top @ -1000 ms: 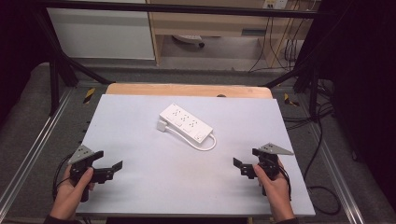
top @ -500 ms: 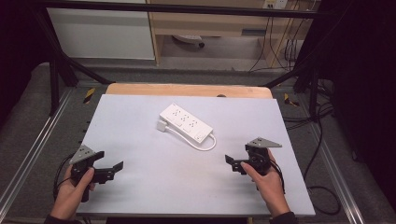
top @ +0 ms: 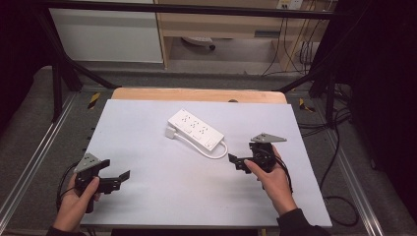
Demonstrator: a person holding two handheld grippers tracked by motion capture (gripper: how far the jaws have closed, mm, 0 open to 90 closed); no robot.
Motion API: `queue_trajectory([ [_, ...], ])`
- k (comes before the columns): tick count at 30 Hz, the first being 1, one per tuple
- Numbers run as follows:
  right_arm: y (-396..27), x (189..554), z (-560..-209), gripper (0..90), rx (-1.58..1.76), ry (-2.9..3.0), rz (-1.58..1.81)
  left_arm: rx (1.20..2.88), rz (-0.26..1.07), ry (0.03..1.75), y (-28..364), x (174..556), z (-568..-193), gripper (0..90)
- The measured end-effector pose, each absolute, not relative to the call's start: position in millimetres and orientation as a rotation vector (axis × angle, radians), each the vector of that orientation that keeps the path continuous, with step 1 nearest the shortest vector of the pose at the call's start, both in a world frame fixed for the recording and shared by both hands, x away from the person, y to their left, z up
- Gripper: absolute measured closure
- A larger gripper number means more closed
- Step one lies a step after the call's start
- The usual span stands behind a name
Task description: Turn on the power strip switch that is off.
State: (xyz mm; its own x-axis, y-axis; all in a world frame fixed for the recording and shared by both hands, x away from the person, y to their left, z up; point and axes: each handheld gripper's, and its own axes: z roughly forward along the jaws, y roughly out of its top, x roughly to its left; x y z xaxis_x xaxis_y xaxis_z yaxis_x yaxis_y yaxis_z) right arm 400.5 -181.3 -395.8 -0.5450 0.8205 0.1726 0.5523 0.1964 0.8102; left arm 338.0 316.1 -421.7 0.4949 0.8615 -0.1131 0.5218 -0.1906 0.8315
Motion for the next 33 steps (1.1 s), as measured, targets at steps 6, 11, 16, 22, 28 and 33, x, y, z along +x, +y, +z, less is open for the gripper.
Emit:
queue_trajectory([
  [6, -171, 410, -394, 5.0, 1.277, 2.194, 1.242, 1.863, 0.485, 1.155, 316, 337, -422, 7.4],
  [11, -163, 416, -393, 6.2, 1.269, 2.200, 1.233, 1.864, 0.482, 1.158, 315, 338, -423, 7.4],
  [16, -157, 419, -393, 6.6, 1.258, 2.208, 1.228, 1.867, 0.480, 1.152, 315, 337, -423, 7.5],
  [22, -149, 423, -390, 5.6, 1.247, 2.207, 1.228, 1.870, 0.483, 1.150, 314, 338, -423, 7.4],
  [28, -143, 426, -383, 5.7, 1.222, 2.209, 1.230, 1.872, 0.483, 1.153, 314, 338, -423, 7.5],
  [33, -137, 429, -376, 6.1, 1.202, 2.198, 1.237, 1.874, 0.482, 1.155, 314, 338, -423, 7.4],
])
